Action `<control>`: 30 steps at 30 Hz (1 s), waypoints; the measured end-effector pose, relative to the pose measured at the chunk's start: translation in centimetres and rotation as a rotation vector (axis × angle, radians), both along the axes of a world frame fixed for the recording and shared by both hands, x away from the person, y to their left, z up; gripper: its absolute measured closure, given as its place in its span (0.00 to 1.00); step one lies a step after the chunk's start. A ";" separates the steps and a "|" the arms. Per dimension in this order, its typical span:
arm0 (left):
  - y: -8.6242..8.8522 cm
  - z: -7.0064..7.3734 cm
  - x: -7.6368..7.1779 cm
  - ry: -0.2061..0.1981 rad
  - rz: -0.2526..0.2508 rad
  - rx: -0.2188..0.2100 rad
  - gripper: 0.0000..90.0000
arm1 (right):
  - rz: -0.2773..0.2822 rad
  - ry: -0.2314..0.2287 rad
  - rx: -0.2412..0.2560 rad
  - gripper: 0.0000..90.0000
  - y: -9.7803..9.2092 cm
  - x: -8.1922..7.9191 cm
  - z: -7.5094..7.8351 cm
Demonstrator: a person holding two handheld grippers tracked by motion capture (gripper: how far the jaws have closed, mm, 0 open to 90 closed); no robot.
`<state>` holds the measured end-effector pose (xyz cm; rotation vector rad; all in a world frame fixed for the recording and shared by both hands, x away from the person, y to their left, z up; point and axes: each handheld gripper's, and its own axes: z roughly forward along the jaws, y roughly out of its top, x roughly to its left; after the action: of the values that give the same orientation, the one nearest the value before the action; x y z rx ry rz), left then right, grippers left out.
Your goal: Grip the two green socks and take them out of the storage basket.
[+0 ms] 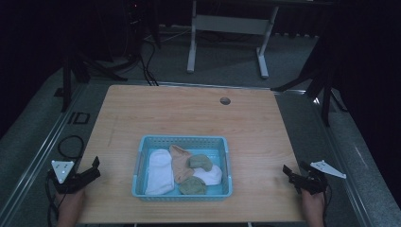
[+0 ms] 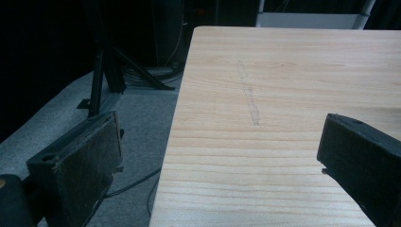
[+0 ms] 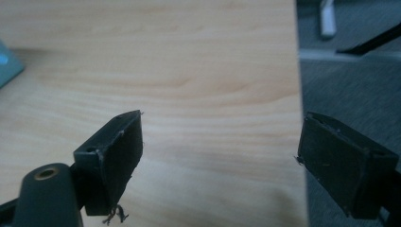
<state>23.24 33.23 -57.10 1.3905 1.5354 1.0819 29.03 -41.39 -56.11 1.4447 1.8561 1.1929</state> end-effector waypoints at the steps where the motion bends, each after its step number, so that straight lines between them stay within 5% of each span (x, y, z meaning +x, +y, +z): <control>1: 0.0 0.0 0.0 -0.001 -0.001 0.000 0.00 | 0.003 0.014 -0.002 0.16 0.0 0.1 0.0; 9: 0.0 0.0 0.0 0.000 0.001 0.000 0.00 | 0.018 0.048 -0.028 0.16 0.3 0.3 0.0; 14: 0.0 0.0 0.0 0.001 0.002 -0.001 0.00 | 0.080 0.035 -0.034 0.15 0.3 0.2 0.0; 19: 0.0 0.0 0.0 -0.001 -0.002 0.000 0.00 | 0.286 0.084 -0.076 0.15 0.9 0.4 0.0; 30: 0.0 0.0 0.0 -0.002 -0.001 0.002 0.00 | 0.448 0.196 -0.049 0.14 1.1 0.6 0.2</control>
<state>23.23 33.21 -57.10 1.3909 1.5319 1.0838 29.65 -40.31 -55.90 1.1879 2.4161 1.2242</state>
